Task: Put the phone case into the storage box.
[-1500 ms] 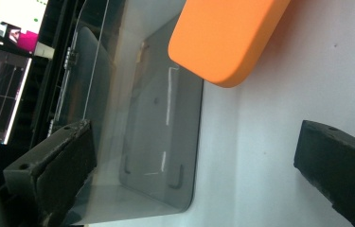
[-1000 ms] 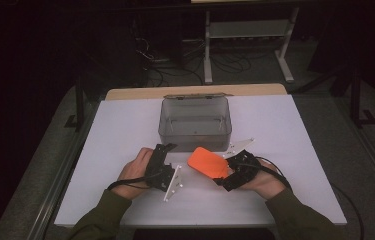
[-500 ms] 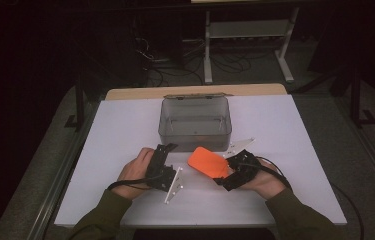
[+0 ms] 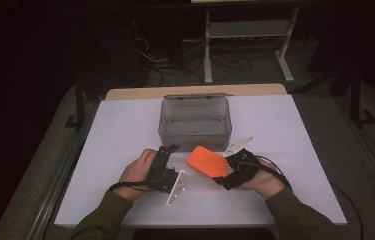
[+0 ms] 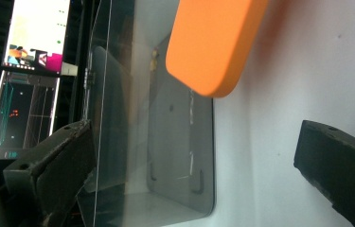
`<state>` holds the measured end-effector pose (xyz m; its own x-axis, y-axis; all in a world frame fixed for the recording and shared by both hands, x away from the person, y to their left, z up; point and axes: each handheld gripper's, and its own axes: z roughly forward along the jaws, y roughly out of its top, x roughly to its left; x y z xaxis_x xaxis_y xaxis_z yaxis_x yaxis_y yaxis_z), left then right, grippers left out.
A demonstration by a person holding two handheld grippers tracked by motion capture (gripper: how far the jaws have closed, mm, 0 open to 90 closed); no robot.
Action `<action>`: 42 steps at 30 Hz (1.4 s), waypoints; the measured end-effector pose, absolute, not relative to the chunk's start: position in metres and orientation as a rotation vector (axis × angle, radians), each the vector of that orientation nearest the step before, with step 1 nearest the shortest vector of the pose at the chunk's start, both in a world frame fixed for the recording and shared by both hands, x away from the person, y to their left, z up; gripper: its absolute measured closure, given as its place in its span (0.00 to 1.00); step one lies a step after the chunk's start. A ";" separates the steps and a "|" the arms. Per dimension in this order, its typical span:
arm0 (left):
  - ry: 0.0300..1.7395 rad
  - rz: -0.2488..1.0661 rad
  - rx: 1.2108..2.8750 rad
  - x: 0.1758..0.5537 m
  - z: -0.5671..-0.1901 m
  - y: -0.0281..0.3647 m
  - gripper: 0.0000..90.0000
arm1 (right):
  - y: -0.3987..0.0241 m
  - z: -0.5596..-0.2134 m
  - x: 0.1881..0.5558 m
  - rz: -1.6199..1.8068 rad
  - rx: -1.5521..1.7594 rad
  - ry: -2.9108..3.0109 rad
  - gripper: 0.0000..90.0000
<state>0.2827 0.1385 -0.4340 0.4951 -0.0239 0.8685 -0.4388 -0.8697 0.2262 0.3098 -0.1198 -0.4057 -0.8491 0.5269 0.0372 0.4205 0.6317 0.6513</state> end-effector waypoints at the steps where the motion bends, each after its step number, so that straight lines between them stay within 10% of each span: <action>1: -0.385 1.343 2.322 0.282 -0.434 0.138 0.00 | -0.119 -0.405 0.310 1.016 0.782 2.692 0.17; 42: -0.430 1.417 2.218 0.271 -0.428 0.128 0.00 | -0.087 -0.394 0.318 1.044 0.741 2.731 0.17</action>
